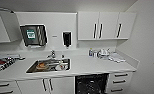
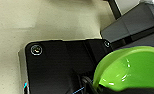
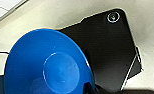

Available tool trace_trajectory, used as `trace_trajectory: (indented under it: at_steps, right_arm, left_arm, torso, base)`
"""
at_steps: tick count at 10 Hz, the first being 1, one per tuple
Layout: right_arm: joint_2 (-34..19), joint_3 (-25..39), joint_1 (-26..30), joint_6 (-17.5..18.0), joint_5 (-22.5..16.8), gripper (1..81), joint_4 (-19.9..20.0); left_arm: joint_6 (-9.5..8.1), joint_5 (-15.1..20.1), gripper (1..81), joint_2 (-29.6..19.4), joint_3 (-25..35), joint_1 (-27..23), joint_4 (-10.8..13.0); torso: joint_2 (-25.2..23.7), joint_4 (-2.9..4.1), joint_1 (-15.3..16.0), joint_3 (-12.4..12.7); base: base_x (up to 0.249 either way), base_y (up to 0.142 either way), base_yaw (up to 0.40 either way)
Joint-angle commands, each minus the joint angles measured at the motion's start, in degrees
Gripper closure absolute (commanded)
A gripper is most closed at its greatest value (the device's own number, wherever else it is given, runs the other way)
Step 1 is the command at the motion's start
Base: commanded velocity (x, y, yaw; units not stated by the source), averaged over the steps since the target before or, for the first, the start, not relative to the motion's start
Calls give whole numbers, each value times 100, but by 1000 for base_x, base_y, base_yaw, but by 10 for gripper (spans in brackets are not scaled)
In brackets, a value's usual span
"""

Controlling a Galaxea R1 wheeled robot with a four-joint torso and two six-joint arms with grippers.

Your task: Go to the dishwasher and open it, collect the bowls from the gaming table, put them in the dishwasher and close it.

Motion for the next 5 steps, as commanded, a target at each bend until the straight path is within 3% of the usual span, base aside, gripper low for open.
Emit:
trace_trajectory:
  at_steps: [1,4,5]
  right_arm:
    - [-46,56,219,0,-191,811,-138]
    - [-28,47,211,0,-192,811,-138]
    - [-28,46,219,-8,-192,811,-146]
  left_arm:
    - [-3,68,811,-130,-25,-254,29]
    - [-3,68,811,-130,-25,-254,38]
    - [-3,68,811,-130,-25,-254,38]
  torso:
    - [2,0,1,0]
    - [2,0,1,0]
    - [0,0,1,0]
  base:
    - [97,66,0]
    - [97,66,0]
    - [114,0,0]
